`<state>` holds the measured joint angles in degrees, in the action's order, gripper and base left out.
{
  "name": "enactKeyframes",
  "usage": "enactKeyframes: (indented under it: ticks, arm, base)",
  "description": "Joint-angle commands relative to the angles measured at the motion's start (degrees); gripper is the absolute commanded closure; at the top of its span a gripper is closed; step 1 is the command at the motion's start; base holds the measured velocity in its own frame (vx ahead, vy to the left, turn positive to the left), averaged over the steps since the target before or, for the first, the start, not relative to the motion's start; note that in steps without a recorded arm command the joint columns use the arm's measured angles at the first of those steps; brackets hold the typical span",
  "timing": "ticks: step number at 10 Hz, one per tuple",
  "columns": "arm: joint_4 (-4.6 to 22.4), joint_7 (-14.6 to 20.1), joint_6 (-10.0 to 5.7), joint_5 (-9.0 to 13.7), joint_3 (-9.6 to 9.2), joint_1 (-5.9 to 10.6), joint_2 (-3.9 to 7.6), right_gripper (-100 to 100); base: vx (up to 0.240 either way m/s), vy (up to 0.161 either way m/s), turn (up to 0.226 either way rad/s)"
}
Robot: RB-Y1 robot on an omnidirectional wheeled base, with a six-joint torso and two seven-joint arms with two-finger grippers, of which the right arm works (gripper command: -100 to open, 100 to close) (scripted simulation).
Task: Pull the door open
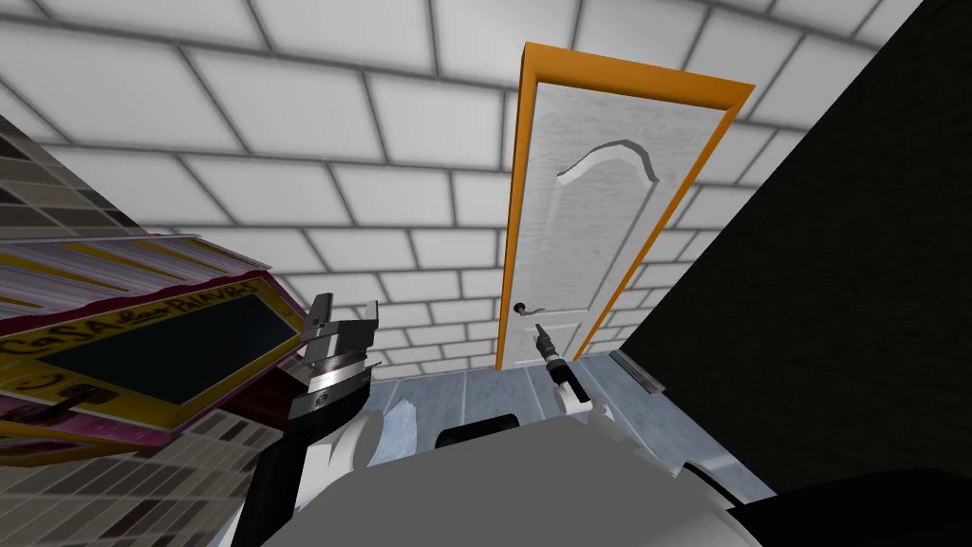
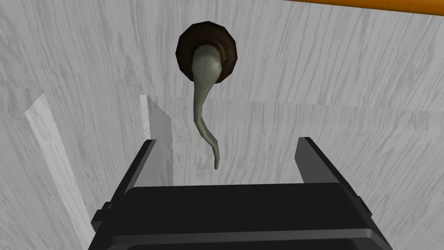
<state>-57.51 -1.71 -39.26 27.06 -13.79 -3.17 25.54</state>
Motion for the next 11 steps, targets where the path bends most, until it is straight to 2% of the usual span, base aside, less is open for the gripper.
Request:
enactKeyframes:
  ticks: [1, 2, 3, 10, 11]
  arm:
    - [2.1, -0.1, -0.33, 0.6, -0.29, 0.71, 0.46, -100]
    - [2.5, -0.2, -0.39, 0.8, -0.36, 0.86, 0.62, -100]
    - [1.9, -0.1, -0.08, 0.7, -0.24, 0.68, 0.63, -100]
    - [8.8, 4.4, -4.41, 1.9, 4.13, -0.31, 3.56, -100]
    - [9.4, 3.9, -4.25, 1.7, 3.55, 0.64, 3.02, -100]
  base:
    - [0.001, -0.08, 0.084]
    - [-0.006, -0.054, 0.037]
    - [-0.003, -0.023, 0.006]
    - [0.189, 0.005, 0.183]
    - [0.087, -0.026, 0.027]
